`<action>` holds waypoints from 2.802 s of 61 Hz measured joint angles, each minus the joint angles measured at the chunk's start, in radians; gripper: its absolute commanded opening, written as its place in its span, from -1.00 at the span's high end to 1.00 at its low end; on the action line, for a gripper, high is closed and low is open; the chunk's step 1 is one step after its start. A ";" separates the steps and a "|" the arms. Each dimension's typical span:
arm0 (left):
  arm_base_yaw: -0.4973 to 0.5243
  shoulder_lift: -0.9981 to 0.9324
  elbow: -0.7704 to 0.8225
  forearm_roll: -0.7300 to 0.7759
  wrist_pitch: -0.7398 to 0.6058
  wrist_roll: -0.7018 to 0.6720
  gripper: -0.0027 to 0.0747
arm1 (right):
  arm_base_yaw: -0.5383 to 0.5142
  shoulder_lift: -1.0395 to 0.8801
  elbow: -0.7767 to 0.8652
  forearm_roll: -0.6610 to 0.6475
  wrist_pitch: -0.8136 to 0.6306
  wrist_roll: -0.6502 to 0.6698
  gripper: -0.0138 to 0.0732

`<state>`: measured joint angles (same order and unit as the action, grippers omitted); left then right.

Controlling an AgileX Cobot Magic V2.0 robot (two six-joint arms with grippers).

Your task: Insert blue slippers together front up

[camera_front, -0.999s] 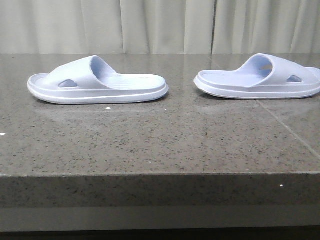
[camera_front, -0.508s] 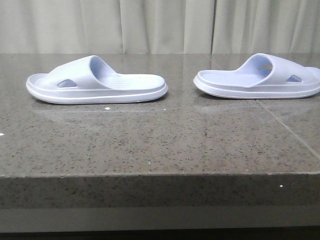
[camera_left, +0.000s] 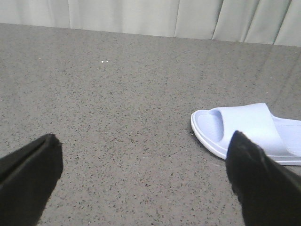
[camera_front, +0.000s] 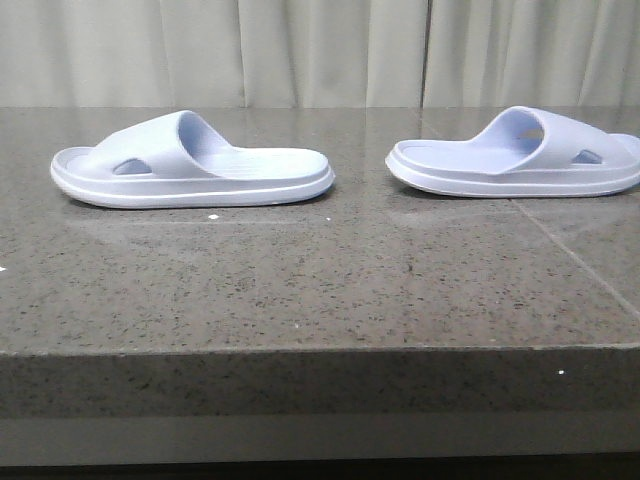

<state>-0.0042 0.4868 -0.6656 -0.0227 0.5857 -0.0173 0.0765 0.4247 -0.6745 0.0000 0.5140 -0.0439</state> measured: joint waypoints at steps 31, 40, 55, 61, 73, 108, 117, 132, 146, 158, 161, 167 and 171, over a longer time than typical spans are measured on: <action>0.002 0.596 -0.235 -0.490 0.059 0.419 -0.86 | 0.000 0.000 0.000 0.000 0.000 0.000 -0.84; 0.039 0.780 -0.340 -0.561 0.143 0.481 -0.86 | 0.000 0.000 0.000 0.000 0.000 0.000 -0.84; 0.184 1.037 -0.492 -0.820 0.342 0.661 -0.86 | 0.000 0.000 0.000 0.000 0.000 0.000 -0.84; 0.210 1.124 -0.542 -0.863 0.408 0.685 -0.86 | 0.000 0.000 0.000 0.000 0.000 0.000 -0.84; 0.217 1.267 -0.600 -0.901 0.478 0.710 -0.86 | 0.000 0.000 0.000 0.000 0.000 0.000 -0.84; 0.217 1.341 -0.631 -0.957 0.485 0.724 -0.44 | 0.000 0.000 0.000 0.000 0.000 0.000 -0.84; 0.217 1.351 -0.631 -0.955 0.477 0.726 -0.23 | 0.000 0.000 0.000 0.000 0.000 0.000 -0.84; 0.217 1.358 -0.631 -0.953 0.475 0.726 -0.21 | 0.000 0.000 0.000 0.000 0.000 0.000 -0.84; 0.178 1.358 -0.631 -0.953 0.462 0.726 -0.21 | 0.000 0.000 0.000 0.000 0.000 0.000 -0.84; 0.165 1.379 -0.635 -0.971 0.463 0.726 -0.20 | 0.000 0.000 0.000 0.000 0.000 0.000 -0.84; 0.164 1.386 -0.639 -0.982 0.470 0.728 -0.17 | 0.000 0.000 0.000 0.000 0.000 0.000 -0.84; 0.157 1.403 -0.643 -1.002 0.479 0.728 -0.07 | 0.000 0.000 0.000 0.000 0.000 0.000 -0.84; 0.150 1.410 -0.643 -1.013 0.480 0.728 0.01 | 0.000 0.000 0.000 0.000 0.000 0.000 -0.84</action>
<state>0.1455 1.8971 -1.3091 -1.0352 1.0659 0.7102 0.0765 0.4247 -0.6745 0.0000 0.5140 -0.0439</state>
